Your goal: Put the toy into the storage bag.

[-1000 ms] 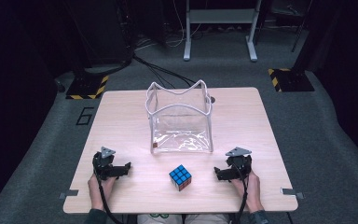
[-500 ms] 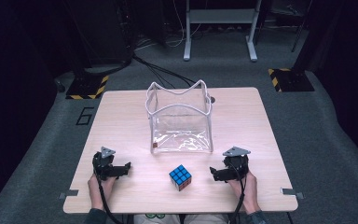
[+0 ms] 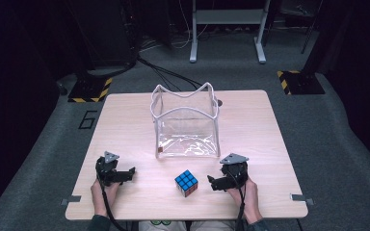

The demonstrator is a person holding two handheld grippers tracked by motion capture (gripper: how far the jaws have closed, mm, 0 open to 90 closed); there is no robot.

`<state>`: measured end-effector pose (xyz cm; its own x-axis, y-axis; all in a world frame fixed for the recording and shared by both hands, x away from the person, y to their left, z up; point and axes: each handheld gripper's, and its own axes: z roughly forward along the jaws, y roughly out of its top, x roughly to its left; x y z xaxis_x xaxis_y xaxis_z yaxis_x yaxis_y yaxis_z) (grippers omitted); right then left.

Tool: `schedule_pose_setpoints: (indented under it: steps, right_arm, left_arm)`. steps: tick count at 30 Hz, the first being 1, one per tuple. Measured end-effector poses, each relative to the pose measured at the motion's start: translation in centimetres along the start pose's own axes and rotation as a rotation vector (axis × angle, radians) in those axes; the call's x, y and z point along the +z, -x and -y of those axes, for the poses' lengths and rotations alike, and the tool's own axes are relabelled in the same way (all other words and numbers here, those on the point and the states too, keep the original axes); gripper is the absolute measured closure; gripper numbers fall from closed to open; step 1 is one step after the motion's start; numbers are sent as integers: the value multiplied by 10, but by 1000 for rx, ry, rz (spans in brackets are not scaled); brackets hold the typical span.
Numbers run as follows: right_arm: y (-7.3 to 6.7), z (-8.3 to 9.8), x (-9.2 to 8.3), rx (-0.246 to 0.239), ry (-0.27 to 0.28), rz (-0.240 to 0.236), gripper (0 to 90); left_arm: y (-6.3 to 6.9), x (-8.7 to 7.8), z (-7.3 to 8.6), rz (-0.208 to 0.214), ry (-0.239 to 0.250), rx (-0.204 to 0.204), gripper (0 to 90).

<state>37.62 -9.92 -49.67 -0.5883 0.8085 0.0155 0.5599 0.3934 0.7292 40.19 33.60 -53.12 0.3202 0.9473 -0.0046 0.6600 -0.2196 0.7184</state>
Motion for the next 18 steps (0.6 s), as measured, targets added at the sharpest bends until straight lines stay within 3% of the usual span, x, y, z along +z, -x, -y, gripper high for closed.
schedule_pose_setpoints:
  steps: [9,18]
  right_arm:
    - [-14,-5,4,-20,-17,-52,0]
    - [-26,-10,0,-38,5,-98,0]
  left_arm:
    - [0,0,0,0,1,0,9]
    - [0,0,0,1,2,-2,10]
